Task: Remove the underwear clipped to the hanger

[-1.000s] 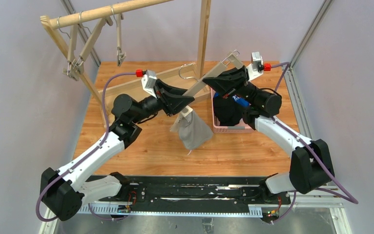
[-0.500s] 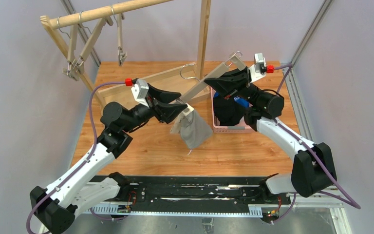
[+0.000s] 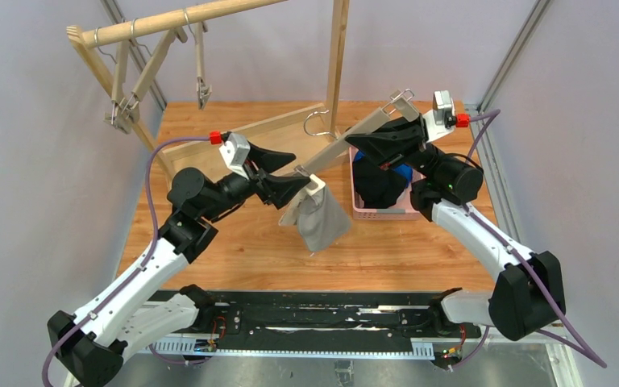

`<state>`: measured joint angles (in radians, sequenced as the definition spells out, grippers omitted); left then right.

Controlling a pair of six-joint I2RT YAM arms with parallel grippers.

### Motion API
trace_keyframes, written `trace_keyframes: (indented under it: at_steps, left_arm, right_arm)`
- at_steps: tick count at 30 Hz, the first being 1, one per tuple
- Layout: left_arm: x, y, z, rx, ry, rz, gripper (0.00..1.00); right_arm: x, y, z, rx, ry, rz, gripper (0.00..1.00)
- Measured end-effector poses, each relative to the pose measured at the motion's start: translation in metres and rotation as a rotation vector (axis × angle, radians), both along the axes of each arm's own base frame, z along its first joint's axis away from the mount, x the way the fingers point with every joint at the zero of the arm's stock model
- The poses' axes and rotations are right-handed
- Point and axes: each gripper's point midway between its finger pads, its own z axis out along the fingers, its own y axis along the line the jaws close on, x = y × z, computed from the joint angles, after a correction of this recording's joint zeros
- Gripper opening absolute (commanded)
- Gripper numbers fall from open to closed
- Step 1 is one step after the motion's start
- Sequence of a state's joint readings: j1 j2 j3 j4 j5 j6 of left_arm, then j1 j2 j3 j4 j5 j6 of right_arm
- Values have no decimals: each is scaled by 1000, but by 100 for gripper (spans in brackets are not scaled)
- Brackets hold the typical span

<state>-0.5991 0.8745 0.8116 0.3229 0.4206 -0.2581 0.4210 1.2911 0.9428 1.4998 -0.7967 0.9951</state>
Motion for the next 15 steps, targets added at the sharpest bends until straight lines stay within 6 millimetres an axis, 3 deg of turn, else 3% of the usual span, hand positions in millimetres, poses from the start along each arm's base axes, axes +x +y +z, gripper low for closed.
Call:
trace_keyframes:
  at_steps: [6, 9, 11, 15]
  left_arm:
    - [-1, -5, 2, -13, 0, -32, 76]
    - [-3, -12, 2, -27, 9, -72, 68]
    - [-4, -16, 3, -41, 18, -102, 54]
    - [-11, -23, 8, -67, 16, -167, 10]
  right_arm:
    - [-6, -2, 3, -1, -11, 8, 1]
    - [-7, -1, 2, -4, -8, 15, 1]
    - [-7, -1, 2, -5, -6, 17, 0]
    - [-7, -2, 3, -4, -6, 16, 1]
